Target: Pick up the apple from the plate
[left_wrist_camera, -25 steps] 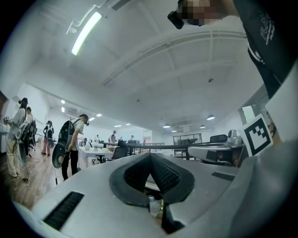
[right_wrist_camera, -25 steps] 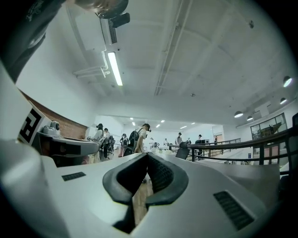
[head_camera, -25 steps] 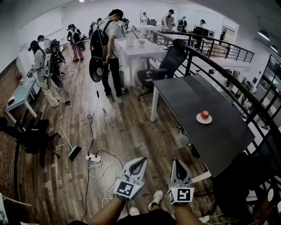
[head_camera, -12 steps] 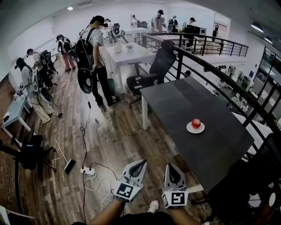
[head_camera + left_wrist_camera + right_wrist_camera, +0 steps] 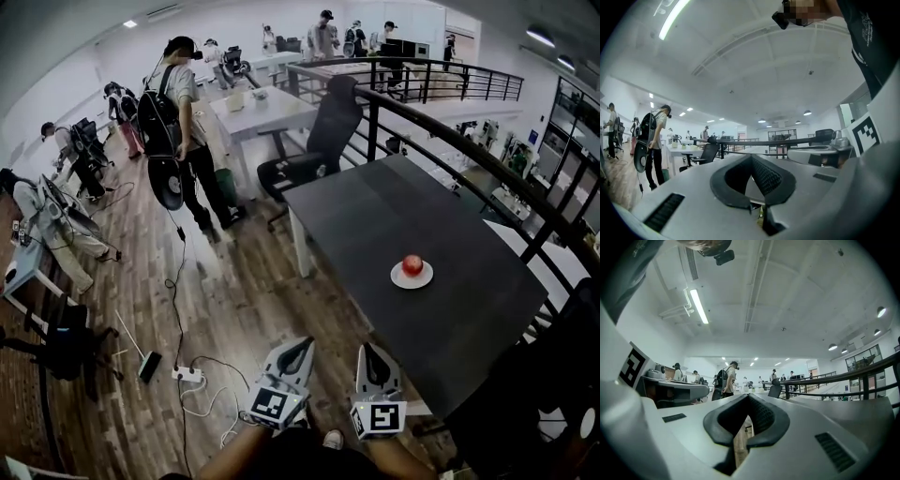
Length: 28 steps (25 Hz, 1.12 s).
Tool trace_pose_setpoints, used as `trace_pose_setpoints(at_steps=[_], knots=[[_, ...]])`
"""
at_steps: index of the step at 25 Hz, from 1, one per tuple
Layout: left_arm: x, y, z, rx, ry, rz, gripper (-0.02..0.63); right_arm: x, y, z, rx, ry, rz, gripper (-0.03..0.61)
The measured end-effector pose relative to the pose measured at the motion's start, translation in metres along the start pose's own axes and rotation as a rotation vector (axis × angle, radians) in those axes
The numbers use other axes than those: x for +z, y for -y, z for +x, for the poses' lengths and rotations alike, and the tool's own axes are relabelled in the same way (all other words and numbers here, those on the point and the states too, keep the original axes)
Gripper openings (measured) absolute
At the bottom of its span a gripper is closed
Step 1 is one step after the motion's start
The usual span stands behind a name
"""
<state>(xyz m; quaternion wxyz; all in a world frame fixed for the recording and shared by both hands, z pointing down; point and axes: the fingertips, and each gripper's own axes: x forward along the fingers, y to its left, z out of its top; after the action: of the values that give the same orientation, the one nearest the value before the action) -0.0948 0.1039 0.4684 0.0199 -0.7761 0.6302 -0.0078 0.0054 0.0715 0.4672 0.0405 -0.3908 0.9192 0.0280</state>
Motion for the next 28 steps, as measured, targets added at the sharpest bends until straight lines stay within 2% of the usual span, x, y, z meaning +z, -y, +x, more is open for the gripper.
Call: trace_pose_setpoints(at_steps=[9, 11, 16, 22, 28], knots=[[-0.019, -0.031, 0.085, -0.109, -0.02, -0.034, 0.017, -0.023, 0.044, 0.063, -0.083, -0.048, -0.037, 0.023], [-0.017, -0.04, 0.104, -0.145, -0.018, -0.041, 0.017, -0.024, 0.052, 0.079, -0.107, -0.054, -0.046, 0.023], [-0.005, -0.066, 0.143, -0.241, -0.005, 0.01, 0.017, -0.023, 0.062, 0.126, -0.146, -0.065, -0.04, 0.023], [-0.003, -0.102, 0.184, -0.34, 0.005, -0.058, 0.017, -0.035, 0.072, 0.17, -0.231, -0.122, -0.054, 0.023], [-0.002, -0.105, 0.211, -0.439, 0.034, -0.053, 0.017, -0.036, 0.089, 0.191, -0.305, -0.126, -0.074, 0.023]])
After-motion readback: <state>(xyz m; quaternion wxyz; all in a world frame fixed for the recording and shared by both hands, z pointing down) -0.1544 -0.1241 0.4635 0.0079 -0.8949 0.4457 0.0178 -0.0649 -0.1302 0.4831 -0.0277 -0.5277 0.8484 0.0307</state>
